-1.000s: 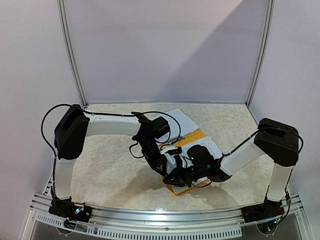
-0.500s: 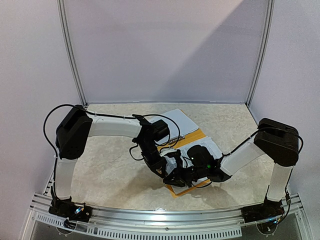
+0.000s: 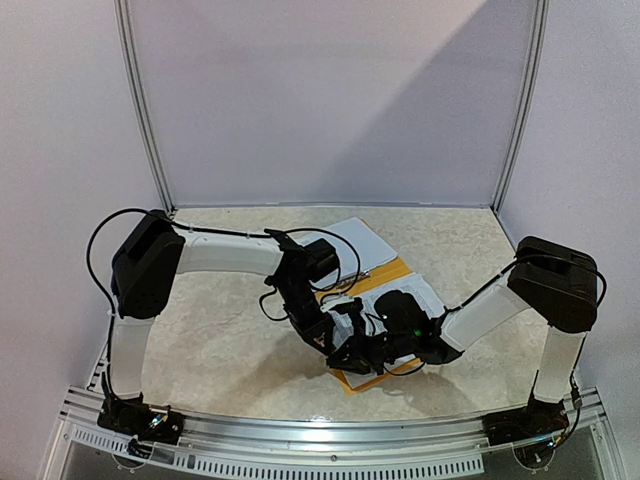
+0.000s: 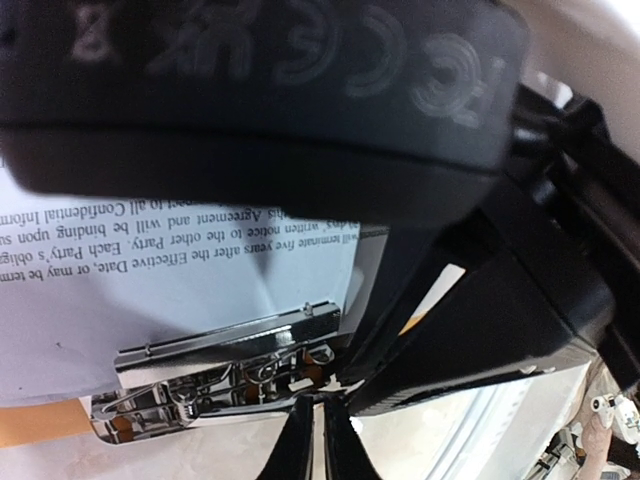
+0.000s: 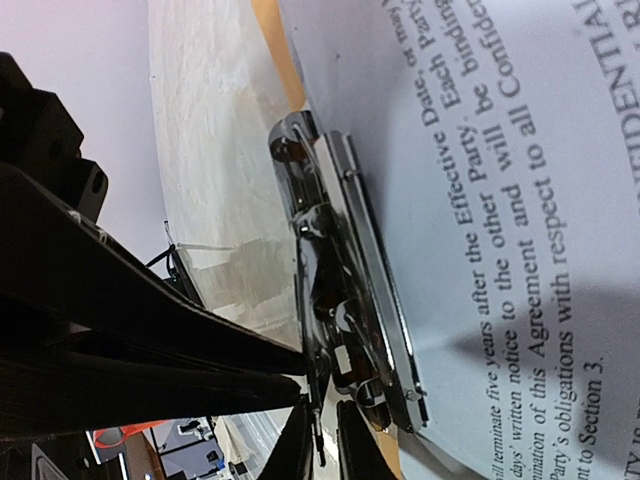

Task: Put the files into the folder
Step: Clamp the file in the folder with some files.

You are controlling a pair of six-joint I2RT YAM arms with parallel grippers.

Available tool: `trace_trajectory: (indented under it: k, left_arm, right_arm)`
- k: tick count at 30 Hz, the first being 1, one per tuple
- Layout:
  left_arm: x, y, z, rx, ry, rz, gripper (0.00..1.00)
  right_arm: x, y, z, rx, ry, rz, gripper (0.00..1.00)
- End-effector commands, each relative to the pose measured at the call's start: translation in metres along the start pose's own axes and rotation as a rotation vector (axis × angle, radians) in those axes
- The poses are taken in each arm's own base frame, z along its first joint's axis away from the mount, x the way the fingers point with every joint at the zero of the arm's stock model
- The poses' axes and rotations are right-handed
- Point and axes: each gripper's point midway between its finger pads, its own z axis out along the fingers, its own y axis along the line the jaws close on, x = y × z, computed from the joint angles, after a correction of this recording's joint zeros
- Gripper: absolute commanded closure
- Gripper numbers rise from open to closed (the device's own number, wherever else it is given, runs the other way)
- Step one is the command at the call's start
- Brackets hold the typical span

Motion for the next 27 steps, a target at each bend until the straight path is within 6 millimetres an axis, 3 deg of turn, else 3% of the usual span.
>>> trace_trajectory:
  k: [1,18,27]
  left_arm:
    - [0.016,0.015,0.019,-0.021,0.055,-0.025,0.92]
    - [0.016,0.022,0.026,-0.041,0.058,-0.022,0.92]
    - [0.016,0.024,0.026,-0.05,0.06,-0.013,0.92]
  right_arm:
    - [-0.002,-0.063,-0.007,0.2,-0.04,0.089,0.87]
    - [-0.004,-0.032,-0.005,0.146,-0.014,0.058,0.78]
    - [-0.001,-0.029,-0.015,0.189,-0.018,0.072,0.79]
